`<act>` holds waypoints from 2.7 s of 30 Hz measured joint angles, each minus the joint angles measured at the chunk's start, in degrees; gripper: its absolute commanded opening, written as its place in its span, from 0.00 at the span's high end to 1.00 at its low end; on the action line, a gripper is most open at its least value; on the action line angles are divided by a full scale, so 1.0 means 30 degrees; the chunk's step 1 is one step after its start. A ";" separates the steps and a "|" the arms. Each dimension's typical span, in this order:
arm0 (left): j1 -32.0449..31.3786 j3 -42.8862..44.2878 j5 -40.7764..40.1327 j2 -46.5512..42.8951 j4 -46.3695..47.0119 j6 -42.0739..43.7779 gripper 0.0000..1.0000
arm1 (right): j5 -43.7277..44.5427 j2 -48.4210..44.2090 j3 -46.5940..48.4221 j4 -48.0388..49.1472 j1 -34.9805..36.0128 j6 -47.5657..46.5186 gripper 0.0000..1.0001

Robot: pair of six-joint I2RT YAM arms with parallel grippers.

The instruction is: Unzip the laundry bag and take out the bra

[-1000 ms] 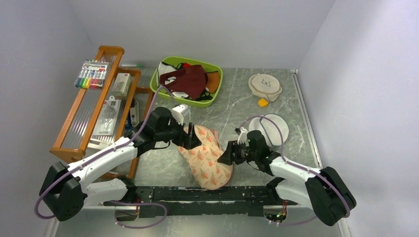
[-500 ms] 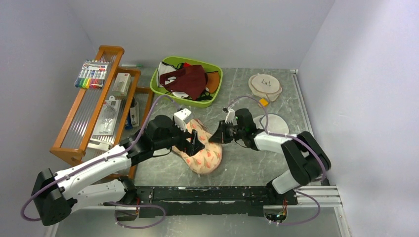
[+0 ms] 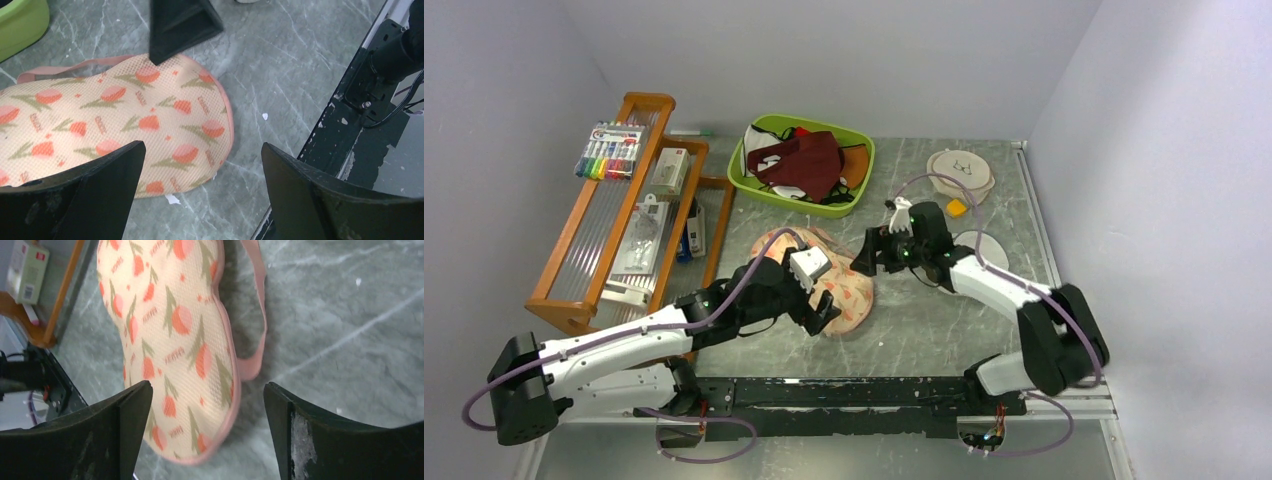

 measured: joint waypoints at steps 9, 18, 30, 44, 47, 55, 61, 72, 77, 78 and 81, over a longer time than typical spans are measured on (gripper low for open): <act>-0.0503 -0.0277 -0.0204 0.1486 0.3045 0.0007 0.00 | -0.0423 -0.4342 -0.5042 -0.0546 0.0015 0.1107 0.12; -0.0809 -0.0605 -0.0838 0.1428 0.4291 0.0080 0.01 | -0.3096 -0.3235 -0.8735 0.5792 0.0583 0.5843 0.36; -0.0976 -0.1188 -0.2535 -0.0699 0.4350 -0.0430 0.01 | -0.4626 0.2834 -1.0207 1.6779 0.1304 1.1468 0.92; -0.1056 0.0073 -0.1297 -0.1741 0.0211 0.3942 0.01 | -0.9107 0.2783 -1.0877 2.3496 -0.2579 1.5686 1.00; -0.1078 0.0313 -0.0845 -0.1734 -0.0656 0.5333 0.01 | -0.9362 0.0678 -1.0302 2.0713 -0.2667 1.4710 1.00; -0.1399 0.0248 -0.0663 -0.0685 -0.1566 0.8706 0.01 | -0.8568 -0.4306 -0.4962 0.7643 -0.2710 0.8422 1.00; -0.1508 -0.0721 -0.0962 -0.0678 -0.1071 1.0754 0.11 | -0.9814 -0.4677 -0.4408 0.5311 -0.2776 0.7417 1.00; -0.1581 -0.1661 -0.0714 -0.0991 -0.0313 1.1854 0.26 | -1.1205 -0.4619 -0.3716 0.4867 -0.1909 0.7548 1.00; -0.1581 -0.1705 -0.0437 -0.0911 0.0109 1.1861 0.34 | -1.1446 -0.4350 -0.3293 0.5479 -0.1071 0.8225 1.00; -0.1581 -0.1719 -0.0364 -0.0903 0.0146 1.1861 0.35 | -1.1460 -0.4291 -0.3293 0.5603 -0.0976 0.8364 1.00; -0.1581 -0.1814 -0.0299 -0.0874 0.0240 1.1861 0.38 | -1.1453 -0.4146 -0.3293 0.5858 -0.0692 0.8772 1.00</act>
